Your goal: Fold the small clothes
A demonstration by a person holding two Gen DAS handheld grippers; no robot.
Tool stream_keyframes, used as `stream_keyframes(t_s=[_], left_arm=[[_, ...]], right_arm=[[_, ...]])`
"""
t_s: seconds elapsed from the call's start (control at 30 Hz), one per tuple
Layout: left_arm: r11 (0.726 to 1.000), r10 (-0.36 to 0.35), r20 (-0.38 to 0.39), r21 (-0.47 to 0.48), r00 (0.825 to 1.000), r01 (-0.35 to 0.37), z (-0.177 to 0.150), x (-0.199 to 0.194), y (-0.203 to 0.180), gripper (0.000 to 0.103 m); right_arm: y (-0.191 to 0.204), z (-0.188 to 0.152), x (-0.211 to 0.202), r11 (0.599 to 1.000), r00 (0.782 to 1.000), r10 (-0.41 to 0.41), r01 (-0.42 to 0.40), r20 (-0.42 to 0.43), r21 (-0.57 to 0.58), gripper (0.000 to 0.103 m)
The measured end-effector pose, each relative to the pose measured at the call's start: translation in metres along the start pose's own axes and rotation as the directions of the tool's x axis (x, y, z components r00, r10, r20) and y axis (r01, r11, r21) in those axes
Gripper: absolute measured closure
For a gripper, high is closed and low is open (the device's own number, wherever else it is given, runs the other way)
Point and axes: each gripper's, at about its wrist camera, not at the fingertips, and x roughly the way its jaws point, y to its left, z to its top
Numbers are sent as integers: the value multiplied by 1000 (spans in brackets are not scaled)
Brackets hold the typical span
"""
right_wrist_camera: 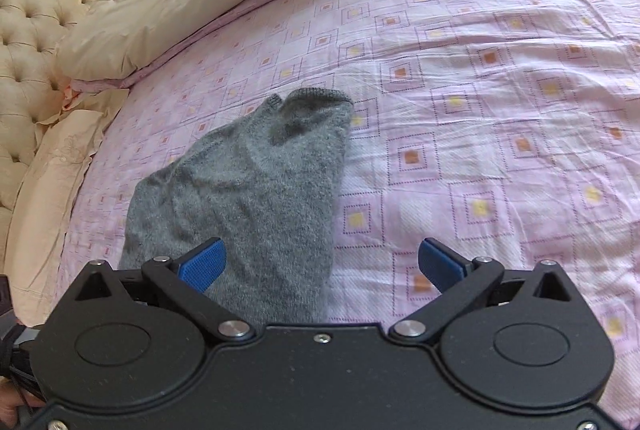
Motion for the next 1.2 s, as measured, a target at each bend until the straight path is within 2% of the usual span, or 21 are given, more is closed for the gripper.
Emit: stream_keyframes(t_s=[0.13, 0.23, 0.27, 0.37, 0.43, 0.5, 0.53, 0.57, 0.67, 0.77, 1.03, 1.2], left_arm=[[998, -65, -12, 6, 998, 65, 5, 7, 0, 11], [994, -110, -21, 3, 994, 110, 7, 11, 1, 6], [992, -129, -23, 3, 991, 129, 7, 12, 2, 1], [985, -175, -15, 6, 985, 175, 6, 13, 6, 1], [972, -236, -12, 3, 972, 236, 5, 14, 11, 2], [966, -260, -3, -19, 966, 259, 4, 15, 15, 4], [963, -267, 3, -35, 964, 267, 4, 14, 16, 9], [958, -283, 7, -55, 959, 283, 5, 14, 18, 15], [929, -349, 7, -129, 937, 347, 5, 18, 28, 37], [923, -363, 12, -134, 932, 361, 3, 20, 29, 44], [905, -412, -18, -122, 911, 407, -11, 17, 4, 47], [894, -442, -59, -109, 895, 434, -33, 18, -29, 47]], right_arm=[[-1, 11, 18, 999, 999, 44, -44, -5, -2, 0], [-2, 21, 34, 996, 996, 83, -83, -18, 19, 0], [-2, 24, 40, 996, 995, 91, -90, -27, 27, 0], [0, 31, 53, 991, 990, 130, -129, -45, 32, 0], [2, 37, 60, 986, 984, 161, -156, -79, 56, 0], [2, 43, 63, 977, 974, 200, -189, -108, 101, 1], [2, 44, 65, 972, 969, 217, -203, -122, 117, 11], [5, 44, 67, 974, 968, 210, -195, -139, 115, 25], [10, 43, 66, 982, 973, 179, -167, -148, 91, 48], [11, 43, 59, 981, 976, 175, -162, -129, 108, 59], [11, 34, 25, 978, 983, 167, -154, -83, 144, 63], [-10, 13, -9, 978, 985, 144, -127, -96, 165, 64]])
